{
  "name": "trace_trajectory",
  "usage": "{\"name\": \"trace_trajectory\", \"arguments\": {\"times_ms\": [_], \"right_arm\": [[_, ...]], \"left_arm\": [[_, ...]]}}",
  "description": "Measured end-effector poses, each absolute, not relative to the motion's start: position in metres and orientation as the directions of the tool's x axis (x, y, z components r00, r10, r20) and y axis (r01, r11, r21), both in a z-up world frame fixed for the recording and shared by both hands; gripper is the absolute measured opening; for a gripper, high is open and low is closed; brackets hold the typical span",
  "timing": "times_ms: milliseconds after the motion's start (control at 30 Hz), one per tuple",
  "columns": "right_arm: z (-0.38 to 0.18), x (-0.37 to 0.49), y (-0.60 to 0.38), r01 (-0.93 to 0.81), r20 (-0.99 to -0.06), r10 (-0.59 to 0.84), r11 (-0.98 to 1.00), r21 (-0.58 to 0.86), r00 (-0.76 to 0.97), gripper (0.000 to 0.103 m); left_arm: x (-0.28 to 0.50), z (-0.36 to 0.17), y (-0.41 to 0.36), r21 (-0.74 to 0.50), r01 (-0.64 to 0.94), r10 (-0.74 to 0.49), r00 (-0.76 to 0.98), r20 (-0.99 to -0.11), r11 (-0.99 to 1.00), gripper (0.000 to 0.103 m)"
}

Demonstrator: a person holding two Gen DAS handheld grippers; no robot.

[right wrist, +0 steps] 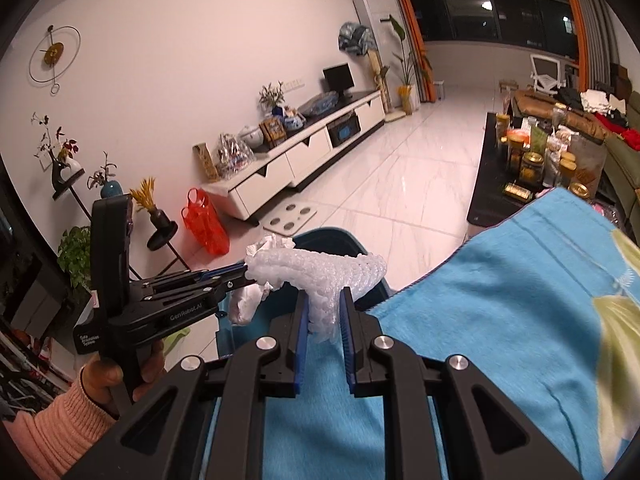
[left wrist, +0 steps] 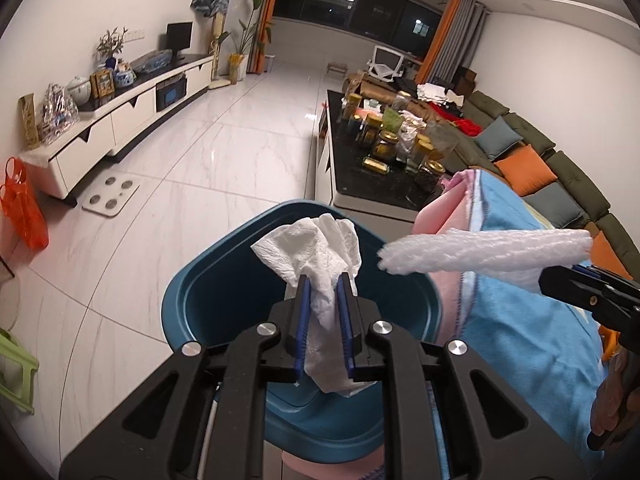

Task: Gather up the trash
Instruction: 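Carry the tissue and foam net over the teal bin with both tools, then open both tools to drop the tissue and foam net into the bin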

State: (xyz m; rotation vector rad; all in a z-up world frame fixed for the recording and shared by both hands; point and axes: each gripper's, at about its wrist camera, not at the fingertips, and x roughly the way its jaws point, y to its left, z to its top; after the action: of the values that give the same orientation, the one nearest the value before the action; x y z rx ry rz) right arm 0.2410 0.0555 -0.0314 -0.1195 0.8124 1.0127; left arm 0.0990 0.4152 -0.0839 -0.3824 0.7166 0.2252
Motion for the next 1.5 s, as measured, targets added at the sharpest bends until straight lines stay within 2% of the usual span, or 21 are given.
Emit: {"name": "trace_trajectory", "arguments": {"times_ms": [633,967,1067,1100,1133,1200,1433,1500], "right_arm": [[-0.059,0.257,0.089,-0.773,-0.710,0.676,0.553,0.311,0.198,0.015],[-0.078,0.273,0.103,-0.736,-0.761,0.626,0.596,0.323,0.173,0.021],[-0.081,0.275,0.111,-0.735,-0.779,0.601,0.607,0.302,0.177,0.024],[-0.082,0.276,0.112,-0.736,-0.782,0.597,0.608,0.298,0.177,0.025],[-0.082,0.276,0.113,-0.737,-0.785,0.593,0.609,0.293,0.179,0.029],[-0.082,0.277,0.115,-0.736,-0.788,0.590,0.611,0.290,0.180,0.037],[-0.074,0.276,0.104,-0.722,-0.768,0.604,0.627,0.293,0.213,0.050],[-0.066,0.273,0.094,-0.715,-0.752,0.622,0.627,0.310,0.219,0.053]], "left_arm": [[0.112,-0.103,0.402,-0.194,-0.437,0.147,0.634,-0.760,0.878,0.015],[0.128,-0.119,0.401,-0.150,-0.431,0.150,0.587,-0.796,0.890,0.017],[0.135,-0.124,0.404,-0.169,-0.426,0.132,0.590,-0.796,0.889,0.021],[0.137,-0.124,0.405,-0.179,-0.420,0.122,0.597,-0.793,0.890,0.027],[0.138,-0.125,0.405,-0.186,-0.415,0.117,0.603,-0.789,0.891,0.029],[0.142,-0.125,0.406,-0.191,-0.415,0.118,0.613,-0.781,0.890,0.041],[0.124,-0.102,0.406,-0.240,-0.412,0.116,0.672,-0.731,0.879,0.049],[0.111,-0.086,0.399,-0.243,-0.398,0.125,0.705,-0.698,0.885,0.059]]}}
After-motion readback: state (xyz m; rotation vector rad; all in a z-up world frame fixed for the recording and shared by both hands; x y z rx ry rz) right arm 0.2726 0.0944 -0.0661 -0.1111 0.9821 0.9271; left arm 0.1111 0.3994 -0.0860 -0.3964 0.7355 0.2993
